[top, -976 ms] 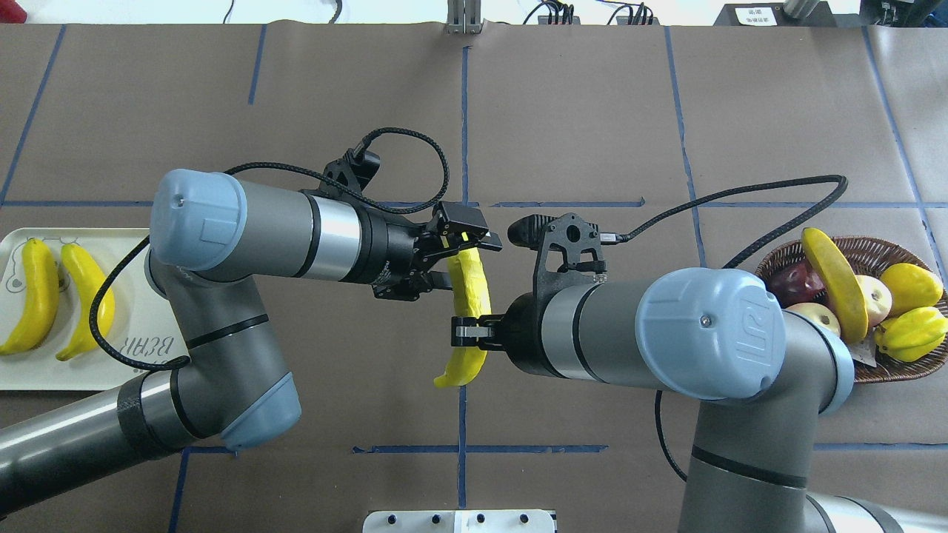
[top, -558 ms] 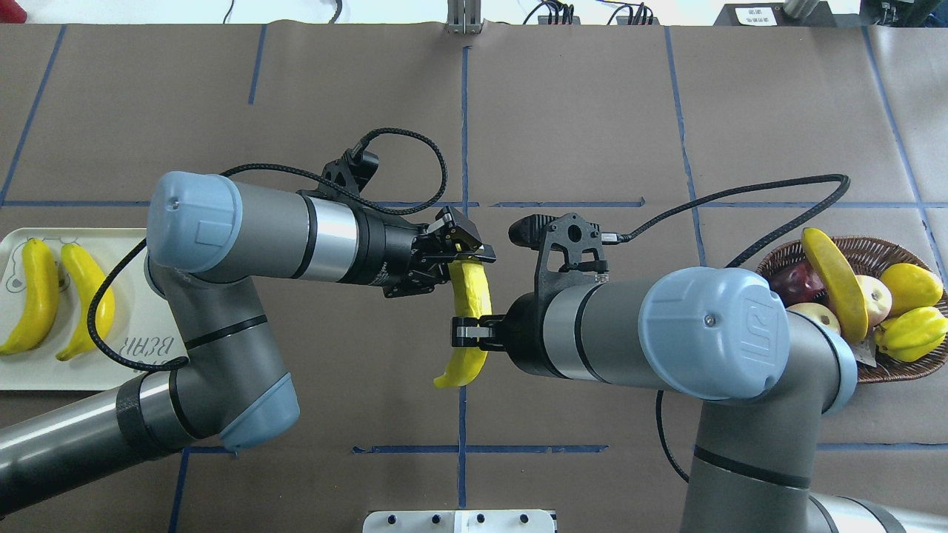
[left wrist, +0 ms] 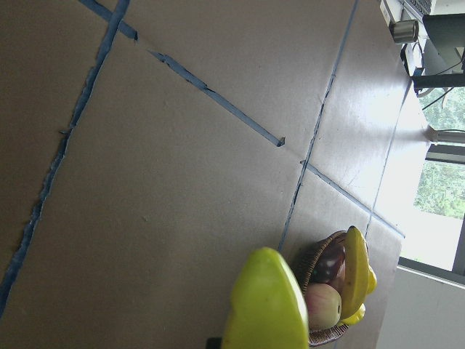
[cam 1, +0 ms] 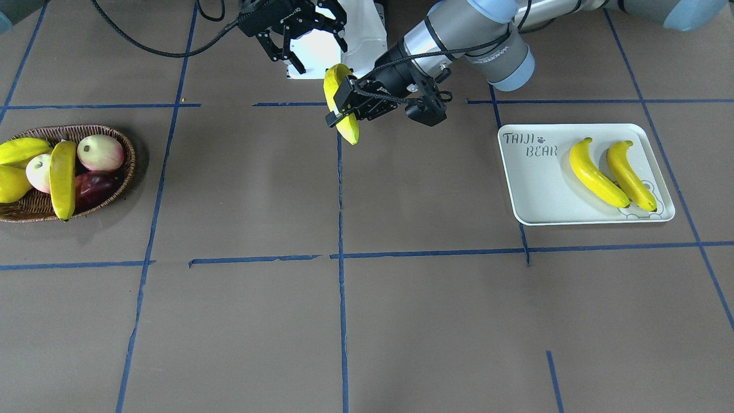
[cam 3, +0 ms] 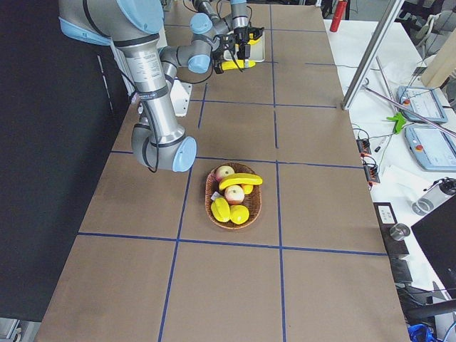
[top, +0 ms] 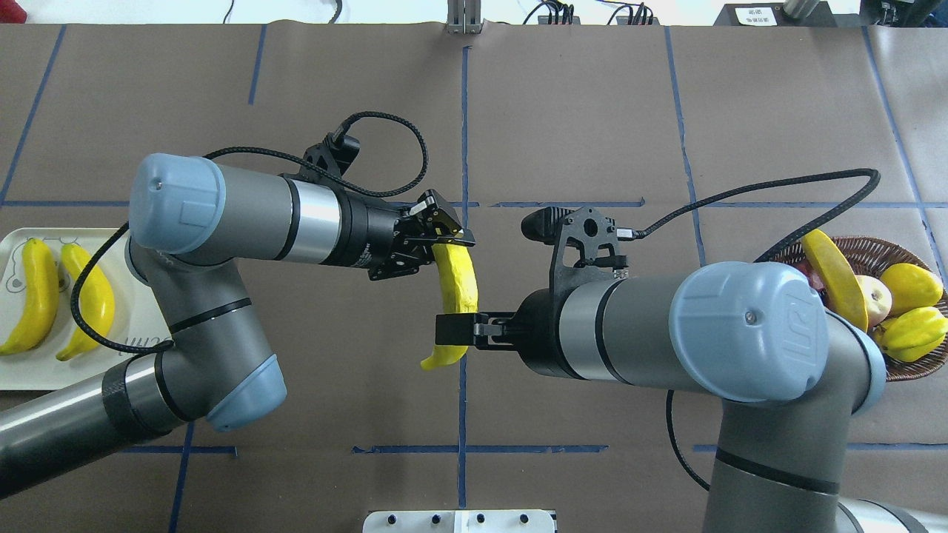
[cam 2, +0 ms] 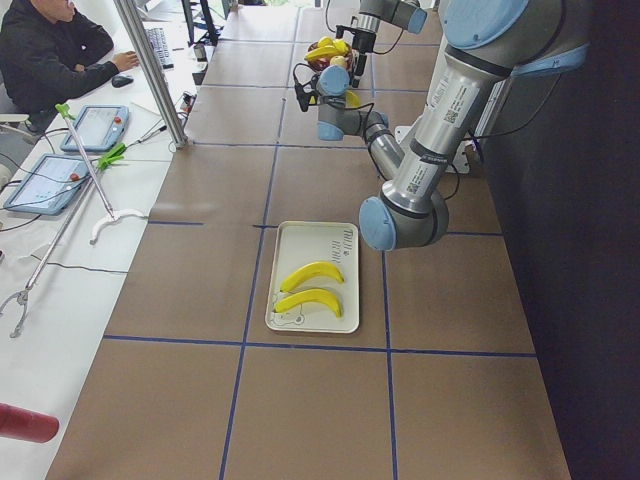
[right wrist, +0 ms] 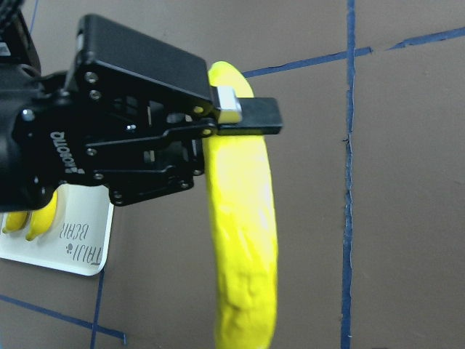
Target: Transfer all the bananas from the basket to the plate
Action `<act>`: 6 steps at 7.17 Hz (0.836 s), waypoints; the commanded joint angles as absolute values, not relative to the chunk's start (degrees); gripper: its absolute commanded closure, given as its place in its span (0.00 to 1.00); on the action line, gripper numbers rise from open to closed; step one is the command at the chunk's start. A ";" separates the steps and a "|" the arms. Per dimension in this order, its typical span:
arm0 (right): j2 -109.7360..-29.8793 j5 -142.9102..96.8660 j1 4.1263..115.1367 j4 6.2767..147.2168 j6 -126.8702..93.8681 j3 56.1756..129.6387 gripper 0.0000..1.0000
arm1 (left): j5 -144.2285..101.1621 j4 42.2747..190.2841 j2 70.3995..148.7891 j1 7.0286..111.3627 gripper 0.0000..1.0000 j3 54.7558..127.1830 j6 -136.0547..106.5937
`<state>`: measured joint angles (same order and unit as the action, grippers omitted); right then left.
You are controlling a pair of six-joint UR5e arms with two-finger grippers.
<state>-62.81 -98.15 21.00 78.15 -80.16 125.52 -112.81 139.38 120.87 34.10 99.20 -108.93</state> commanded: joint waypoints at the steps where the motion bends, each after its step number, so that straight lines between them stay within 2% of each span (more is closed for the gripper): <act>1: -65.98 -99.49 23.28 78.31 -80.16 127.52 0.00 | -116.44 127.68 115.25 40.04 1.00 100.54 -98.09; 3: -71.52 -99.58 25.13 78.31 -80.16 129.54 0.00 | -115.67 117.81 104.82 43.84 1.00 105.18 -84.35; 5: -72.51 -99.58 27.67 78.31 -79.89 129.11 0.00 | -113.04 117.51 94.53 44.30 1.00 105.03 -80.60; 6: -72.51 -99.58 28.29 78.31 -79.72 129.02 0.00 | -111.55 117.51 92.31 44.47 1.00 105.20 -80.25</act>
<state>-72.25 -99.58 27.25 78.31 -79.91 129.14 -113.26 117.77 96.23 44.21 105.07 -81.34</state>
